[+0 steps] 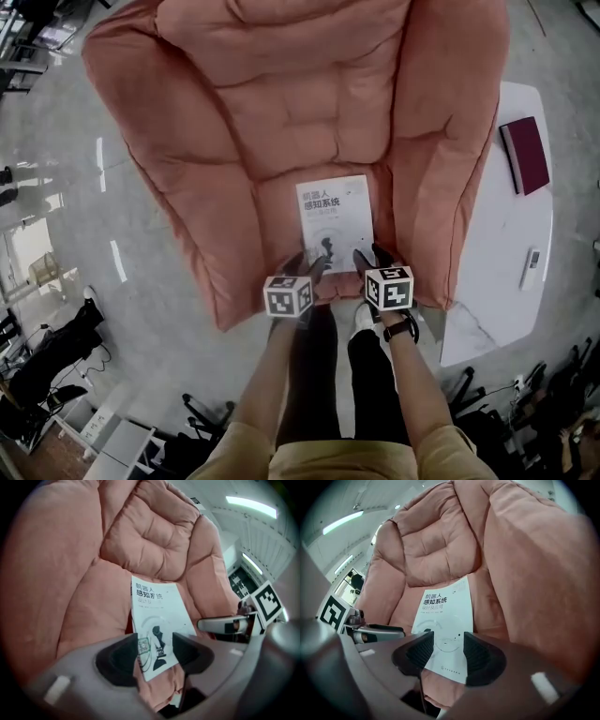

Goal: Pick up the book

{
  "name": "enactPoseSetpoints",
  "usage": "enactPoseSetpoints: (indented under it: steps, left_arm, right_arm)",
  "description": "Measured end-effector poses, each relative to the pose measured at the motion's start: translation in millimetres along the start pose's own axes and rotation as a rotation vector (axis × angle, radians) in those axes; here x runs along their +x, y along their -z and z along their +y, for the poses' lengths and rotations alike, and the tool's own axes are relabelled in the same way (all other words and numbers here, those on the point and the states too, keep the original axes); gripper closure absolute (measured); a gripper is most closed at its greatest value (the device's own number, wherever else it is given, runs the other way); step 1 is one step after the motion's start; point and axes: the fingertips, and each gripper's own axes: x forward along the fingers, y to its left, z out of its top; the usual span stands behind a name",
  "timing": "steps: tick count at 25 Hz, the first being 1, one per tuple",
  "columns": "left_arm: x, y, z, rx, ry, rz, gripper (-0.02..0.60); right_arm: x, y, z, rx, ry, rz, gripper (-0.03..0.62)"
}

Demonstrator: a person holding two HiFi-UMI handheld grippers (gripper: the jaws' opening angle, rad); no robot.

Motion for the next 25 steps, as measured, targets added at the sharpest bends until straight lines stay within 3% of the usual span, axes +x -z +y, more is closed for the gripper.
enactPoseSetpoints:
  steps: [9,12,14,20,25]
  left_arm:
    - [41.8,5.7,27.5,-0.026,-0.022,0.039,0.327]
    - [49.7,5.4,33.0,-0.054,-0.022,0.042,0.345]
    - [55.4,5.5,34.7,-0.059,-0.004,0.06,0.393]
    - [65.7,5.4,35.1,-0.092,0.064,0.112,0.399]
    - [57.6,2.9,30.8,-0.152,0.15,0.121,0.487]
  right_arm:
    - [40.9,3.3,-23.7,0.019,0.034,0.012,0.338]
    - [51.2,7.1,-30.3,0.031,0.03,0.029,0.339]
    - [57.3,8.9,-33.7,0.036,0.023,0.043,0.341]
    - [69.2,11.3,-36.6,0.034,0.017,0.076,0.358]
    - [56.2,6.6,-33.6,0.083,-0.022,0.05,0.449]
